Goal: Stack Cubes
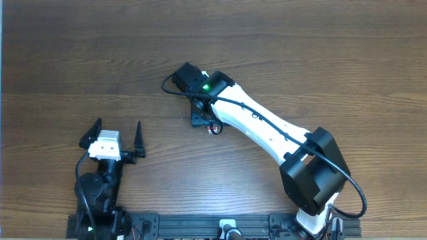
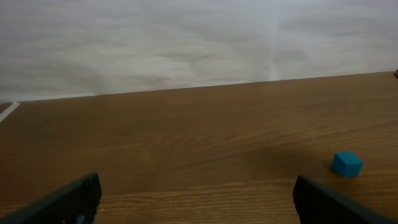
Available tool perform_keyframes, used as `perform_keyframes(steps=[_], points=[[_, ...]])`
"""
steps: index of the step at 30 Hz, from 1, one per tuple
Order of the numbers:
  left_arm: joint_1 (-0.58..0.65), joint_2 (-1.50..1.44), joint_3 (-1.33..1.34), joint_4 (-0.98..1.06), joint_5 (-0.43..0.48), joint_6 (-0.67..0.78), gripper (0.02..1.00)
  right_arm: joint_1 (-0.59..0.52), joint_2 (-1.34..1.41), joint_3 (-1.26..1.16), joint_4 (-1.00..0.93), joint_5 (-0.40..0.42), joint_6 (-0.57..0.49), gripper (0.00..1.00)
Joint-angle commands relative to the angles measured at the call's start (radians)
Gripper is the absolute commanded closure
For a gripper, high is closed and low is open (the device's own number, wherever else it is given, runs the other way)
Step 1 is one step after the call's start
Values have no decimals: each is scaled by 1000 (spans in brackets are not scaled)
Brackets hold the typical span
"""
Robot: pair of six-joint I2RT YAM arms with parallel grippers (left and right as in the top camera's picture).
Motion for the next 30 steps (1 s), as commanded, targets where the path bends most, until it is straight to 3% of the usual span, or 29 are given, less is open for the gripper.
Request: perform_keyframes(steps=[1, 7, 18, 30], points=[[5, -7, -4, -4, 13, 10, 18, -10, -25, 76, -35, 25, -37, 382], [5, -7, -4, -4, 13, 10, 18, -14, -15, 322, -155, 96, -111, 211], [5, -7, -4, -4, 13, 10, 18, -113, 215, 547, -230, 74, -192, 207], [5, -7, -4, -4, 13, 10, 18, -169, 410, 539, -139, -67, -225, 211]])
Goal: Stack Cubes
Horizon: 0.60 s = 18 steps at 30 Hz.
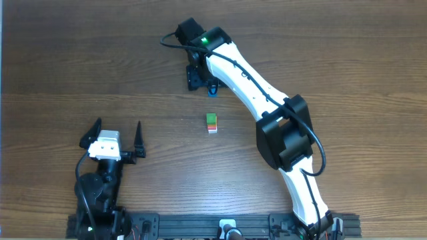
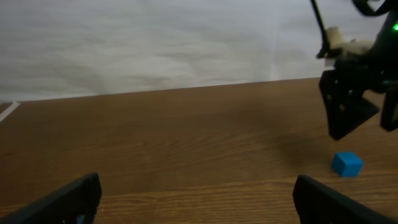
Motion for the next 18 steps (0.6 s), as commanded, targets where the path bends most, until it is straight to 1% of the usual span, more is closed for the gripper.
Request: perform_keyframes(steps=[1, 7, 12, 18], points=[[5, -7, -4, -4, 13, 11, 18, -16, 42, 0, 10, -52, -16, 211], [5, -7, -4, -4, 13, 11, 20, -34, 66, -32, 40, -53, -16, 218], [5, -7, -4, -4, 13, 11, 18, -47, 66, -97, 102, -87, -17, 226], [5, -7, -4, -4, 13, 11, 18, -48, 66, -131, 145, -86, -18, 233]])
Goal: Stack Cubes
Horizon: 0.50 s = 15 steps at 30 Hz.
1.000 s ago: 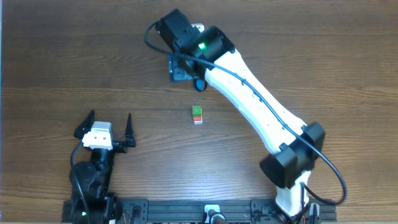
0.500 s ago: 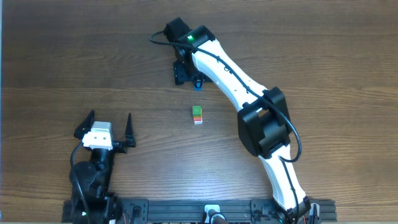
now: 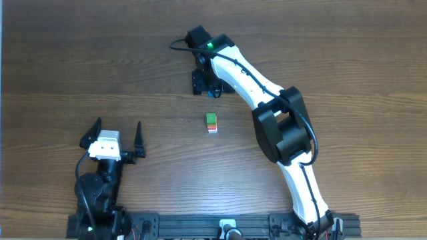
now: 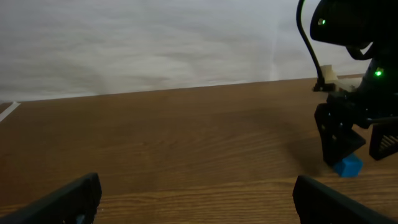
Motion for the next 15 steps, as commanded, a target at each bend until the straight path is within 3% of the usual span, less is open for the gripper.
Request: perform_keyframes(steps=[1, 15], points=[[5, -7, -4, -4, 13, 11, 23, -3, 18, -18, 16, -12, -2, 237], [5, -7, -4, -4, 13, 11, 18, -4, 18, -43, 47, 1, -4, 292]])
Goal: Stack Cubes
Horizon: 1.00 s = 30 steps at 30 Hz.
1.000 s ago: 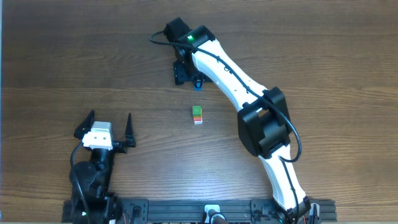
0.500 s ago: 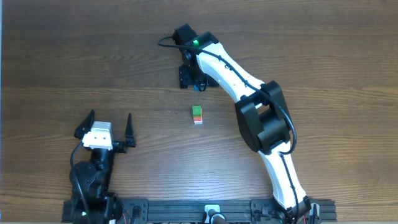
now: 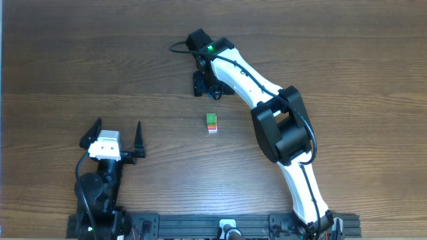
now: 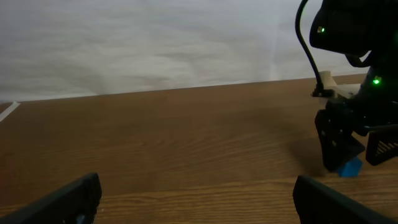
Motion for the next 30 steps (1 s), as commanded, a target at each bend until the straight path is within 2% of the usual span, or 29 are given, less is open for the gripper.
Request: perform_keyframes(steps=[1, 12, 26, 30], points=[[5, -7, -4, -4, 13, 11, 18, -4, 17, -7, 10, 4, -2, 303], [5, -7, -4, -4, 13, 11, 18, -4, 37, -7, 19, 18, 2, 408], [5, -7, -4, -4, 13, 11, 18, -4, 38, -7, 22, 18, 3, 954], [5, -7, -4, -4, 13, 11, 18, -4, 38, -4, 21, 18, 3, 991]])
